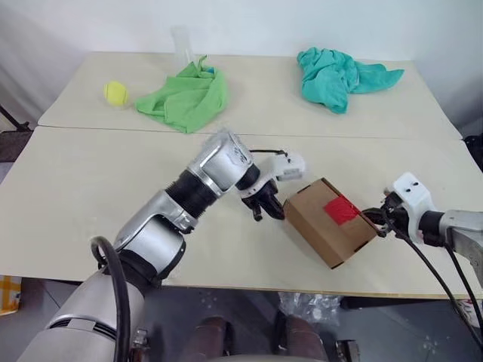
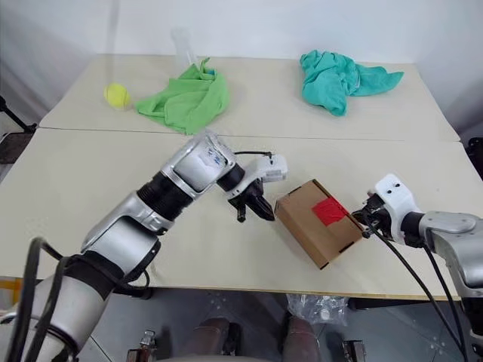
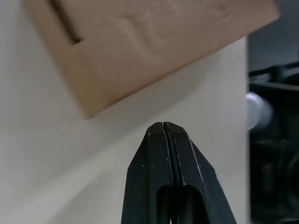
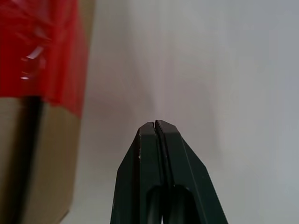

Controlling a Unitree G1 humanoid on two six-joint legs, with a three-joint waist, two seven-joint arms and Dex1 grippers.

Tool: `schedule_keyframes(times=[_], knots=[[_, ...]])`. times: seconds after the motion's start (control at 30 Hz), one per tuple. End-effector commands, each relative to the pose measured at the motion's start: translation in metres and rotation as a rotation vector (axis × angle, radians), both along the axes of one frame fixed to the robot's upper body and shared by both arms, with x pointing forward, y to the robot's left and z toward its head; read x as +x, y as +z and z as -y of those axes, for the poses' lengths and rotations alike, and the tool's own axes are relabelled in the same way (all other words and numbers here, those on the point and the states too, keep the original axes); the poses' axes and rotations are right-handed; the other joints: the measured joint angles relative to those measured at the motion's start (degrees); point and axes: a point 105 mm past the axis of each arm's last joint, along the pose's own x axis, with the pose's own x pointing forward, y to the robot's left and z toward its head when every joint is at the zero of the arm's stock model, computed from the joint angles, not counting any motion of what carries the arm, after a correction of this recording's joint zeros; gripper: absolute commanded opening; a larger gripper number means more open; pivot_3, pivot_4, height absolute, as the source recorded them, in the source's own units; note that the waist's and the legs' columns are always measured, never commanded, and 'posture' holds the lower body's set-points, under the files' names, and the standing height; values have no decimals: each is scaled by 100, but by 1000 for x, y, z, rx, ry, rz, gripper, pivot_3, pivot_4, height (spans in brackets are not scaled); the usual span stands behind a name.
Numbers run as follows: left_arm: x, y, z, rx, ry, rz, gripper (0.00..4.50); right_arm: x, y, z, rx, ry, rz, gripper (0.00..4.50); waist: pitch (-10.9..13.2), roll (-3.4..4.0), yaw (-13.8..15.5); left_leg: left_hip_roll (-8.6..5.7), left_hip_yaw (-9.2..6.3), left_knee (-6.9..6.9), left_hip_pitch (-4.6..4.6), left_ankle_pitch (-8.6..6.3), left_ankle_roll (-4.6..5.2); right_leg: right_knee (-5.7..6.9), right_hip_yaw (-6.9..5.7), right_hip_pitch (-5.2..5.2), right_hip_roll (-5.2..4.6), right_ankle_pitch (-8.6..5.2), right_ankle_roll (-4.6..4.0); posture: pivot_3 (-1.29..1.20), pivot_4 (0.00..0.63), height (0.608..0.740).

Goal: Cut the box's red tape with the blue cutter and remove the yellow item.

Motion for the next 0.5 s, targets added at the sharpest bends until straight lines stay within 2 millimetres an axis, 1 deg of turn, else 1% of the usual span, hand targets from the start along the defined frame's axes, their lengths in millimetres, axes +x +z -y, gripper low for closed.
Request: schedule_keyframes(times=[0.03,0.13,0.17,0.27,0.33,0.5], knots=[[-3,6,13,-30,-10,29,0,1,8,-5,-9,14,28,37,0,0,-4,0,0,0,1,1,-2,1,0,0,0,0,0,0,150,740],[16,-12,18,1,41,171,0,-2,4,-10,-6,7,5,37,0,1,19,0,-2,1,2,4,-6,2,0,1,-2,0,0,0,150,740],[22,-14,19,2,65,200,0,-4,5,-13,0,13,2,37,0,0,19,0,-4,1,5,4,-7,4,1,2,-3,0,0,0,150,740],[34,-13,25,-38,119,234,0,-11,10,-21,3,33,5,37,0,0,20,-1,-4,1,4,7,-12,5,0,1,-3,0,0,0,150,740],[38,-11,27,-50,135,240,0,-14,12,-24,4,36,7,37,0,0,16,0,-4,1,5,8,-13,7,0,-1,-3,0,0,0,150,740],[50,-8,22,-55,173,261,0,-19,15,-38,22,53,18,37,0,0,24,-2,-2,5,5,8,-13,10,1,0,-4,1,0,0,150,740]])
